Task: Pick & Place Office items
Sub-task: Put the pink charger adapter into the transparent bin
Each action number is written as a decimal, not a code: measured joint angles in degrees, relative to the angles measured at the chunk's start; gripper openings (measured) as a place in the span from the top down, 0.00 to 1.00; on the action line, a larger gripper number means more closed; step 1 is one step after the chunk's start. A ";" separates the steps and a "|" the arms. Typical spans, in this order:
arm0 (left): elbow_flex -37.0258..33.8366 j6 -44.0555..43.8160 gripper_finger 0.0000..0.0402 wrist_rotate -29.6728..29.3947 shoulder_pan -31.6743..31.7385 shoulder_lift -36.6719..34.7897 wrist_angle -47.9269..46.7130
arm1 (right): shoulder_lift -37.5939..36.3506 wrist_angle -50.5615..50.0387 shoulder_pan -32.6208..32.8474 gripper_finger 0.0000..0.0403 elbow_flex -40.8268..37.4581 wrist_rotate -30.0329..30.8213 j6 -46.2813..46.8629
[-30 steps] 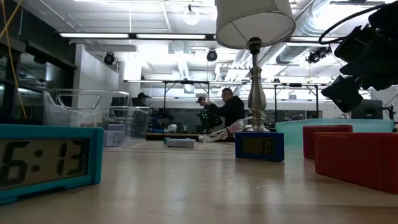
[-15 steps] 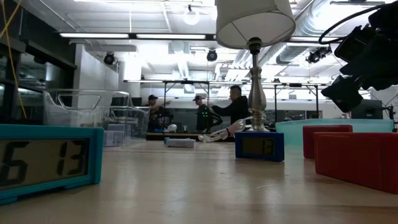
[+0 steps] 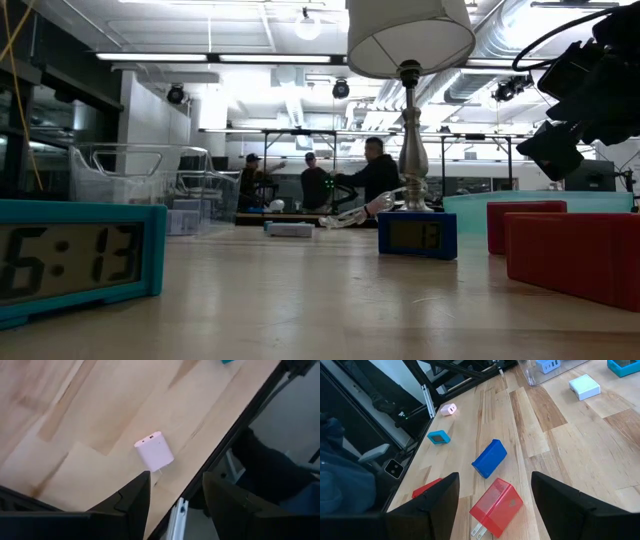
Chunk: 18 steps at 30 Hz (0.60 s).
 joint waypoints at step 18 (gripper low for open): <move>0.82 -20.45 0.56 -1.57 -1.84 1.71 4.45 | 0.00 0.01 0.00 0.42 0.00 0.00 0.00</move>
